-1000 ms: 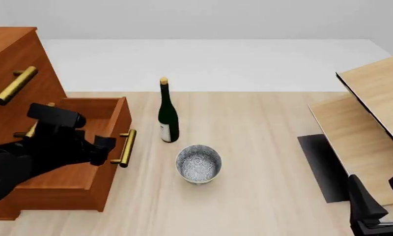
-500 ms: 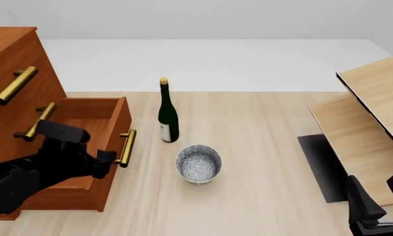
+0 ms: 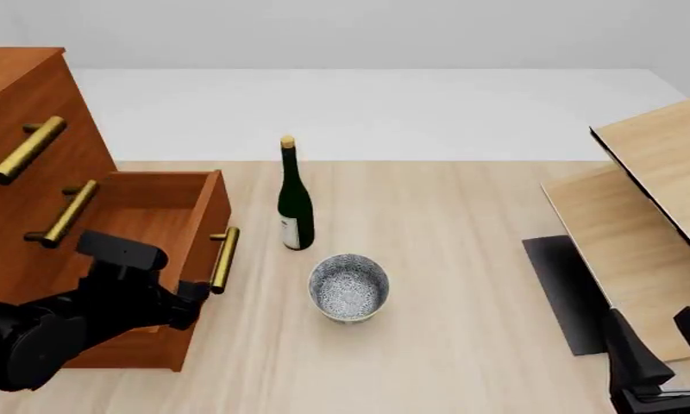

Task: Put the wine bottle in the bottom drawer of the cabinet.

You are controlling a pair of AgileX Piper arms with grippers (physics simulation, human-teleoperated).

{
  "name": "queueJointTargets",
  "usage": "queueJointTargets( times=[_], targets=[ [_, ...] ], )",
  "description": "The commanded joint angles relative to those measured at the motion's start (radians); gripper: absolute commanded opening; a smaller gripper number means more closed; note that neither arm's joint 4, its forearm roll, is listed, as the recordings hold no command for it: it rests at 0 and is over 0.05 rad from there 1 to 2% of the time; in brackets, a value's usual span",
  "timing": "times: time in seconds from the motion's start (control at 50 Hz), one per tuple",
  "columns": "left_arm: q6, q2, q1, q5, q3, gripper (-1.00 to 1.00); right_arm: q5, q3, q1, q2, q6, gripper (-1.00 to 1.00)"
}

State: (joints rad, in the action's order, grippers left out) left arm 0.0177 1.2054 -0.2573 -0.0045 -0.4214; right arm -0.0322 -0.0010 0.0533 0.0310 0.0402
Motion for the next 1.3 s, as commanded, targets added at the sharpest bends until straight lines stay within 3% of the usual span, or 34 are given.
queueJointTargets(
  times=[0.02,1.3],
  targets=[
    [-0.004,0.025,-0.01,-0.037,0.017,1.0,0.0,0.0,0.005,0.004,-0.001,1.0],
    [-0.086,0.015,-0.163,-0.04,0.005,1.0,-0.01,0.0,0.012,-0.006,0.008,1.0]
  ],
)
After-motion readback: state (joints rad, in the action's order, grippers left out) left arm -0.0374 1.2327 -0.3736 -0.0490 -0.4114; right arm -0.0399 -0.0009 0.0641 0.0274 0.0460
